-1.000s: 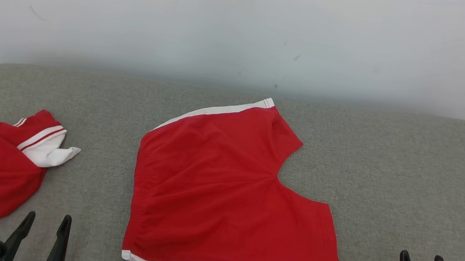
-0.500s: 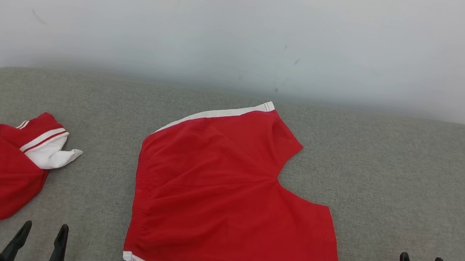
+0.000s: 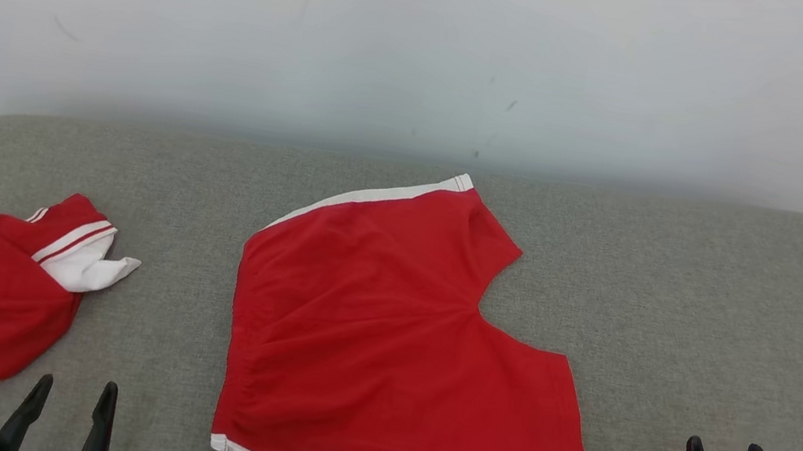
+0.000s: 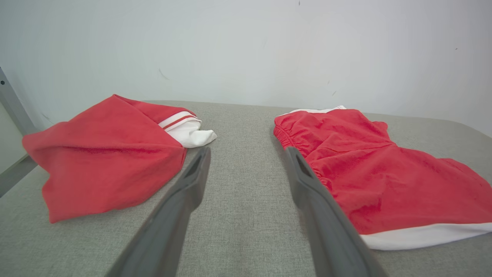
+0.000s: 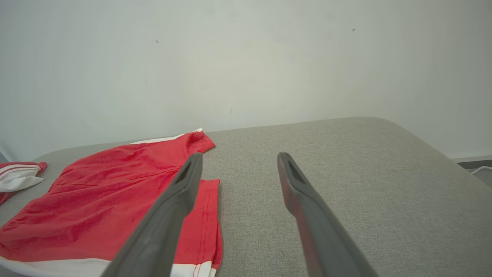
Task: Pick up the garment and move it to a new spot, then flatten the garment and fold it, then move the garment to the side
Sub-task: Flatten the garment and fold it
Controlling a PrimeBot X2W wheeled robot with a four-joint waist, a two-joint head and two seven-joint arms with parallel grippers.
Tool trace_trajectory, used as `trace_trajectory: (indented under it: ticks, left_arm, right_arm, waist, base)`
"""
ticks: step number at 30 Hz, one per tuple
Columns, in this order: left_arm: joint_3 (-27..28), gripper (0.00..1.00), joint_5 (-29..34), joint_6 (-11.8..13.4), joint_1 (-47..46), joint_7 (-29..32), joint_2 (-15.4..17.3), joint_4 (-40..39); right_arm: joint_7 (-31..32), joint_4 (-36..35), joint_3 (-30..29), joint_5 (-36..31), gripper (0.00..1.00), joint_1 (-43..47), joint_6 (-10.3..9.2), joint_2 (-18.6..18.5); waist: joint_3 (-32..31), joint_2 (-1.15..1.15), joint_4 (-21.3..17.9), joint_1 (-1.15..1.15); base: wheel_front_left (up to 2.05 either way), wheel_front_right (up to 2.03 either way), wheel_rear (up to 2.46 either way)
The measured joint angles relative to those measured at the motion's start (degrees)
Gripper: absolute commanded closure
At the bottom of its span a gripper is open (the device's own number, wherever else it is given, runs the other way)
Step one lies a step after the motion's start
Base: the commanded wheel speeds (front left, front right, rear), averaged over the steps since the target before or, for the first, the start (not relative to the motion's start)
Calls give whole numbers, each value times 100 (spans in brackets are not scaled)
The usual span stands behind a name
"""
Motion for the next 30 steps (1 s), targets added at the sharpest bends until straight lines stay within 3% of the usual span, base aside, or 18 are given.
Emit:
trace_trajectory:
  ticks: [30]
  left_arm:
    - [339,0,661,0,120,430,-164,-331]
  right_arm:
    - [211,-62,-145,-135,0,55,-5,107]
  waist:
    - [42,0,-26,0]
  base:
    - [0,0,0]
